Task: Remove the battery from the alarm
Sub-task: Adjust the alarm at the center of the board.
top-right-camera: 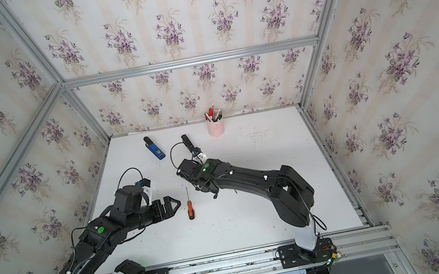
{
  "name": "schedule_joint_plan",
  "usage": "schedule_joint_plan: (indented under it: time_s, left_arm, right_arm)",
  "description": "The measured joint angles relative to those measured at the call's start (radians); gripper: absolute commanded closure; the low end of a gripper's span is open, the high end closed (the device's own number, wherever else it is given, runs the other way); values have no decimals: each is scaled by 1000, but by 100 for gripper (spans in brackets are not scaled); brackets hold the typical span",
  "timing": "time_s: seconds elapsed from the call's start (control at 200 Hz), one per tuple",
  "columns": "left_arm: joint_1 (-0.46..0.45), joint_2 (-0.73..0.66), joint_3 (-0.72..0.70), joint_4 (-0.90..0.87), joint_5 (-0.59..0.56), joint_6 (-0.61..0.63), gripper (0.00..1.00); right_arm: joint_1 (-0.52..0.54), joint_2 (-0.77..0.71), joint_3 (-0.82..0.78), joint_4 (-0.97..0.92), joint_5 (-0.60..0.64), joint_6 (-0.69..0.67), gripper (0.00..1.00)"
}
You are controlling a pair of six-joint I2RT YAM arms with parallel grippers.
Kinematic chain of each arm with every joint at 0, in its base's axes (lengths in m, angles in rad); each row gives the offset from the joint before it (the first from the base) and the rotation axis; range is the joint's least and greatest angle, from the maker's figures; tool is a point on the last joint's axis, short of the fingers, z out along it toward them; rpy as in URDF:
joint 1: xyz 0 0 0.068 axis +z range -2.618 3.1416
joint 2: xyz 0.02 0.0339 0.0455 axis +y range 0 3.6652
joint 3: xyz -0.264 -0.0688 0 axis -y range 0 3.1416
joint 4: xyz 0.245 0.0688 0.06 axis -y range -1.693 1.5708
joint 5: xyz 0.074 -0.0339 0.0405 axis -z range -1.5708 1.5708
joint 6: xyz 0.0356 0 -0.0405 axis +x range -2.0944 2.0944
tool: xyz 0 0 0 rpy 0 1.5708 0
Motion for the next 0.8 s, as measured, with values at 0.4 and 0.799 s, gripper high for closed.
schedule_joint_plan:
  time_s: [0.4,0.799]
  left_arm:
    - [15,-120,-42,-90,-39,-22,0]
    - [18,-144,-61,-117,-68,-24,0]
  right_arm:
    - [51,63,-118,98,-309,145,87]
    - [49,106,-135,230,-591,236,42]
